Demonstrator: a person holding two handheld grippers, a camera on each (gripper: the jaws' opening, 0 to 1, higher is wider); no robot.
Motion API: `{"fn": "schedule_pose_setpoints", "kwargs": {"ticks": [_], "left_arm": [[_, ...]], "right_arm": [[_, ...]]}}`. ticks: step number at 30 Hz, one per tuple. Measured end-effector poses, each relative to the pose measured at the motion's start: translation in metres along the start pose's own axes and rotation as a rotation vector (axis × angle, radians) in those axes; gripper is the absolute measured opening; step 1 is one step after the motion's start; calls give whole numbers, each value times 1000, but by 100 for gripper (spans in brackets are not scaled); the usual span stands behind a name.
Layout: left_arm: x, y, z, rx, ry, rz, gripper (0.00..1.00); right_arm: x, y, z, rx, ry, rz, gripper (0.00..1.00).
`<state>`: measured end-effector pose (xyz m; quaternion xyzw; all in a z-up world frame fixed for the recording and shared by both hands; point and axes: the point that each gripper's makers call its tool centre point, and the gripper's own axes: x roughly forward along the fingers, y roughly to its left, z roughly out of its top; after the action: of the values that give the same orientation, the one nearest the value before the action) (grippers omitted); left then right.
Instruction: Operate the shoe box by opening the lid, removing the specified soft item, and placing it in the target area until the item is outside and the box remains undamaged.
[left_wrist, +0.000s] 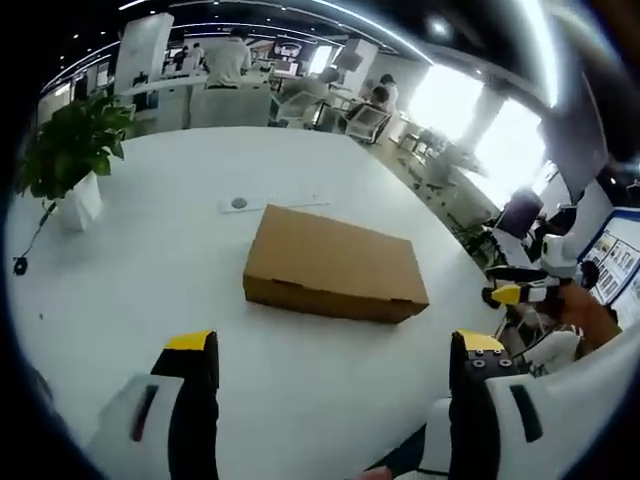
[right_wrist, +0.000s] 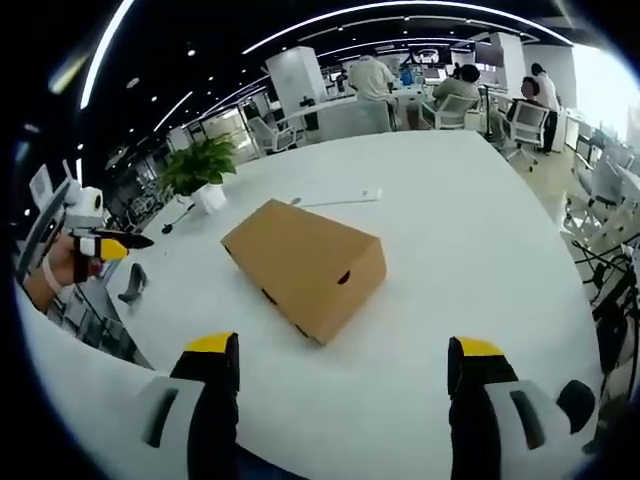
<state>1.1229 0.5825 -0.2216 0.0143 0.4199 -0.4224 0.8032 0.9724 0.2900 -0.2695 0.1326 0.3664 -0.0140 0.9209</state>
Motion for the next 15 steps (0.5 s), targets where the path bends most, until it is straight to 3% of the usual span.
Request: {"fn": "schedule_pose_setpoints", "kwargs": {"ticks": [3,8,15], "left_arm": [[0,7,5,21,-19,-2,99],[1,16,-9,18,4,15,98],[-2,9,-20,-39,-4,13,98]], "right_arm": [[3,0,0,-7,14,-5,88],[4,6,-5,-5,35,13,88],[7,8,-9,16,42,27,88]]}}
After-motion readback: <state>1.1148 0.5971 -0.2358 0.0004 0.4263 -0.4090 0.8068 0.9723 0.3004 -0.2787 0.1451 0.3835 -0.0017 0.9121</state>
